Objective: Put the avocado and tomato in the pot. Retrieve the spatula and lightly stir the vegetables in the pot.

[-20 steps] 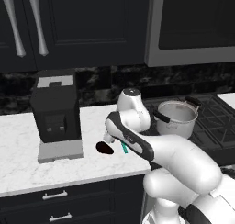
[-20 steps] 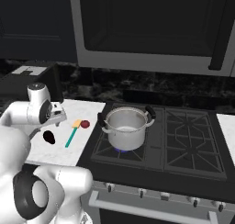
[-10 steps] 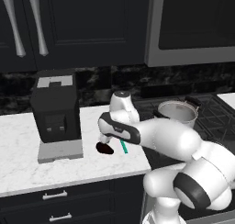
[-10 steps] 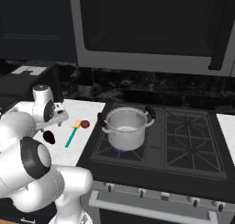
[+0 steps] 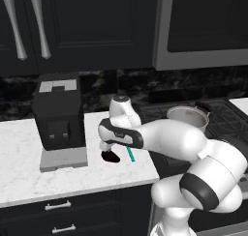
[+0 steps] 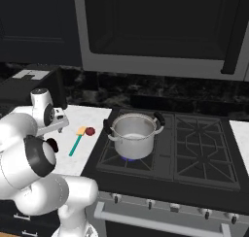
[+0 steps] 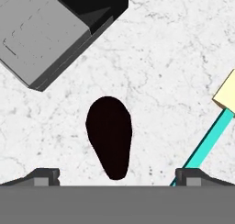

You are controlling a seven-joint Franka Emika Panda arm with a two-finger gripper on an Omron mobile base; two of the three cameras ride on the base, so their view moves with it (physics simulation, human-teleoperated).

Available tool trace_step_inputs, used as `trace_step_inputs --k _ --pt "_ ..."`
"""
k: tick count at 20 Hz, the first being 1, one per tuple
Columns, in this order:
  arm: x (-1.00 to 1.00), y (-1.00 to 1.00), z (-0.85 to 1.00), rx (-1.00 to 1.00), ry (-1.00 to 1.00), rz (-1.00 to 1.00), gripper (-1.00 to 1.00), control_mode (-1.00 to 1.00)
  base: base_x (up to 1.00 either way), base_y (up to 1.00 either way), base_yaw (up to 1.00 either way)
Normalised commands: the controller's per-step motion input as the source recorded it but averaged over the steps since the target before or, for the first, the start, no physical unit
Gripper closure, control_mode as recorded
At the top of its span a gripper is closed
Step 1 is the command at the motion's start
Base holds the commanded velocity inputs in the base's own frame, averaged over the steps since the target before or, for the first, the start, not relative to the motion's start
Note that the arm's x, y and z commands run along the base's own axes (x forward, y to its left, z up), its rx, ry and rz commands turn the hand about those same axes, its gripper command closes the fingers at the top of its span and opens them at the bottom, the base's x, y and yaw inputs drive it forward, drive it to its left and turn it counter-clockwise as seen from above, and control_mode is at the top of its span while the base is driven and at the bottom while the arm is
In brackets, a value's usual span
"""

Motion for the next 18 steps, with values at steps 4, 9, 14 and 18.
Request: trace_step_inputs --k 4,9,14,18 --pt "-0.03 0.02 -0.09 0.0 0.0 0.0 -1.0 -1.0 0.0 0.0 0.0" --pt "0.0 0.0 -0.1 0.0 0.0 0.01 -1.0 -1.0 0.0 0.0 0.0" --pt "-0.08 0.02 -0.09 0.0 0.0 0.02 -1.0 -1.0 0.0 0.0 0.0" --pt "-0.03 0.15 -0.12 0.04 0.0 0.01 -1.0 -1.0 0.0 0.0 0.0"
